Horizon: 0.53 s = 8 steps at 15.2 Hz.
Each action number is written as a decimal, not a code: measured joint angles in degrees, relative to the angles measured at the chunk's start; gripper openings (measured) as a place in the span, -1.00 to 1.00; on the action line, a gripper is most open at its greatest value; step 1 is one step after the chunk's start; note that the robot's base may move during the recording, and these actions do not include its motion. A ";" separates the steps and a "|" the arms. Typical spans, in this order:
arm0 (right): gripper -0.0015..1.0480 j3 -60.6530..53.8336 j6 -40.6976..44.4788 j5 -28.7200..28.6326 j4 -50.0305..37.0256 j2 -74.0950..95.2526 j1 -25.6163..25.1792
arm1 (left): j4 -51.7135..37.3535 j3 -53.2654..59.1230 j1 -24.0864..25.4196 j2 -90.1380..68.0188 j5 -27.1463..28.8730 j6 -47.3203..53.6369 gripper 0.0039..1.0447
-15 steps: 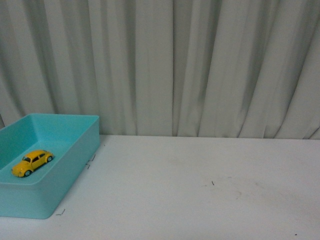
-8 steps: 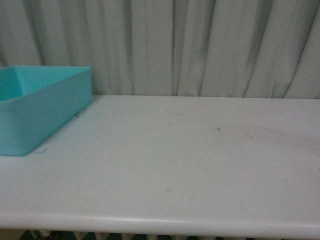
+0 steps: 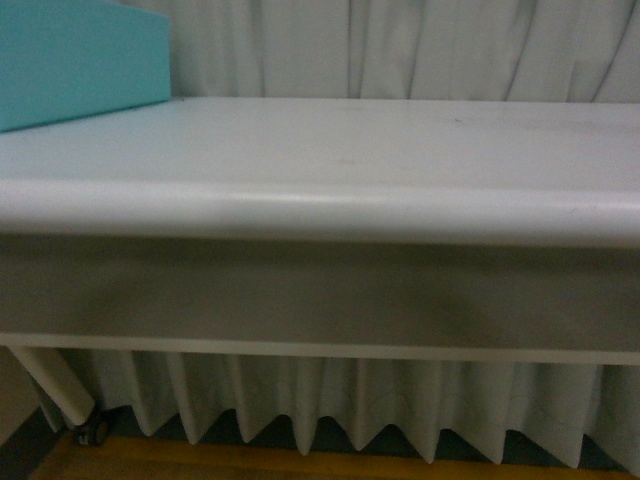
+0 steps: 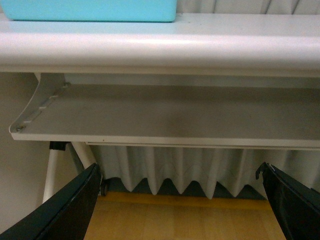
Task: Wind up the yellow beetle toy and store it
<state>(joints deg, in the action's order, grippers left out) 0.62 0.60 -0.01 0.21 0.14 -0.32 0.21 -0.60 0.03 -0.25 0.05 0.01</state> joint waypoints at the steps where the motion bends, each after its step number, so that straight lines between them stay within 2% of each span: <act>1: 0.87 0.00 -0.02 0.07 0.02 0.02 0.00 | -0.04 0.00 0.00 0.00 0.02 0.00 0.88; 8: 0.87 0.00 0.00 0.04 0.11 0.00 0.00 | 0.15 0.00 0.00 0.00 -0.02 0.00 0.88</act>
<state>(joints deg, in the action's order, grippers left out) 0.62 0.60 0.03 0.32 0.14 -0.32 0.36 -0.60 0.03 -0.25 0.03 0.01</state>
